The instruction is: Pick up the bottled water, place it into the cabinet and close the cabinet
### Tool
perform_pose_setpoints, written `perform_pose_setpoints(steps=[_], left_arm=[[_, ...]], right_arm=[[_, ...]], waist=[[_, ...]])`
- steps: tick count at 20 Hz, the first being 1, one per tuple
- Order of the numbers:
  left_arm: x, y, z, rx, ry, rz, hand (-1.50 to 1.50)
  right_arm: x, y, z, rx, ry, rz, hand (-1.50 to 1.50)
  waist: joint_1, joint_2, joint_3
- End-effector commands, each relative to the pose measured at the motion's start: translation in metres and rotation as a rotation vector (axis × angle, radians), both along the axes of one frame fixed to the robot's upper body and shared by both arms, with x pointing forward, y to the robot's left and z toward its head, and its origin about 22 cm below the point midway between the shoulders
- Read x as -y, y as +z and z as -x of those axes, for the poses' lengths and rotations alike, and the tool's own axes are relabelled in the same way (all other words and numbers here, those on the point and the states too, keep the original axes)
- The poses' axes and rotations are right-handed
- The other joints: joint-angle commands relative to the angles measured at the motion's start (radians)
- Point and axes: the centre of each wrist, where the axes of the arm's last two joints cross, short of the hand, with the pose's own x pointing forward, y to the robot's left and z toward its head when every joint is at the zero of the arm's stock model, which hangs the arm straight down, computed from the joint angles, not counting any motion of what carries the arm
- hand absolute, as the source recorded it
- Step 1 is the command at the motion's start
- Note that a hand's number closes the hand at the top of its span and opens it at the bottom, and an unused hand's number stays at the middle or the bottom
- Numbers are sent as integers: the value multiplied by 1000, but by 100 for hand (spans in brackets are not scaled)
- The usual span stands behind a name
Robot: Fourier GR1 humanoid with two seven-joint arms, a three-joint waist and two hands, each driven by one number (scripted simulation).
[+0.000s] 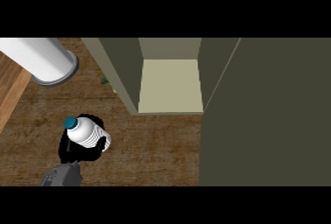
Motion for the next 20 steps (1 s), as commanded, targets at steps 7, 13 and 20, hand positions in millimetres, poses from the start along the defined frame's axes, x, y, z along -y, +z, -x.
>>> perform_pose_setpoints(steps=[7,13,20], left_arm=[[107,57,-19,25,-59,-26,150],[139,80,-34,35,-33,-63,150],[157,108,-69,19,56,-160,150]], right_arm=[[-12,31,-4,83,35,-1,-150],[-29,36,9,76,54,-11,-150],[-17,41,1,76,53,-9,-150]], waist=[[12,1,1],[-15,1,-1],[-19,5,-1]])
